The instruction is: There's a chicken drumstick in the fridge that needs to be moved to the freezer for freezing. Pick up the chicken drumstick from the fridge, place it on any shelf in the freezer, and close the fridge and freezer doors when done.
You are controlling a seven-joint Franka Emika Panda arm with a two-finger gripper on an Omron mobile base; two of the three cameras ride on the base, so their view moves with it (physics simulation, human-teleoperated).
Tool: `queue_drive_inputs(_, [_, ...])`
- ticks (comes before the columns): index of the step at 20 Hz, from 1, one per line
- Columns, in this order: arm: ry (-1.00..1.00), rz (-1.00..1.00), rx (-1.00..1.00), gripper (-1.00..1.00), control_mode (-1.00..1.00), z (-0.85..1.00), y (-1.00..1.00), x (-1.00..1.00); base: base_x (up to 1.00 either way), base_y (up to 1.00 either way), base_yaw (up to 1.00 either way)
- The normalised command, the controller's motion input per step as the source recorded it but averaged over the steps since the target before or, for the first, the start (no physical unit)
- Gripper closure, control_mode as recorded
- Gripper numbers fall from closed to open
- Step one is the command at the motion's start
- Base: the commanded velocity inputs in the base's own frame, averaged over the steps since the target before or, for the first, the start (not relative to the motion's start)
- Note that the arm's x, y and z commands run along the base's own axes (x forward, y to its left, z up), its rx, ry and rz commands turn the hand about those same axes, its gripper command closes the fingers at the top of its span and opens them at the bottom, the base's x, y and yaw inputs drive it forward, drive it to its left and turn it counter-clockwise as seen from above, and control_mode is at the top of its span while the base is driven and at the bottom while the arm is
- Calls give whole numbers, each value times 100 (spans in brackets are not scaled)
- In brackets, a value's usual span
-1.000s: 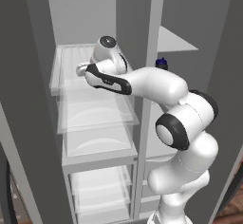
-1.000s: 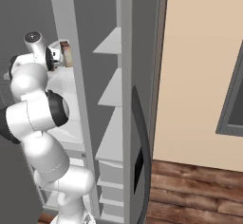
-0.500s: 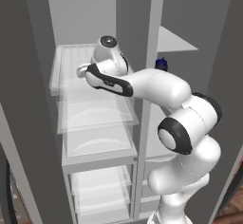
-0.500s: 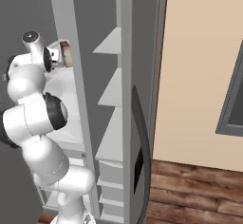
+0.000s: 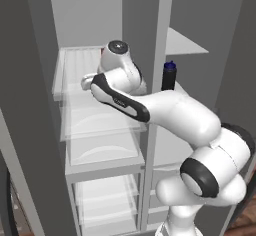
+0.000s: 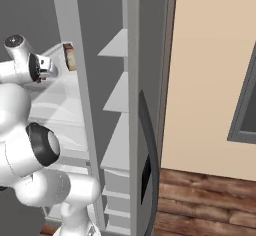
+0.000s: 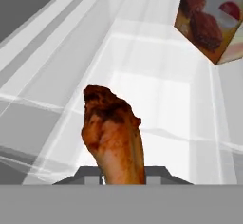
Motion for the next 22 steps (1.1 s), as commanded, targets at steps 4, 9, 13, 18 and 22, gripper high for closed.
queue_drive_inputs(4, [0,0,3,100,-100,14,-33,-100,0,0,0])
queue_drive_inputs(9, [0,0,0,100,-100,54,-18,-100,0,0,0])
queue_drive_inputs(13, [0,0,0,100,-100,76,-28,-100,0,0,0])
queue_drive_inputs(18, [-2,0,0,100,-100,60,-63,-92,0,0,0])
queue_drive_inputs(22, [-8,-1,-2,100,-100,49,-75,-72,0,0,0])
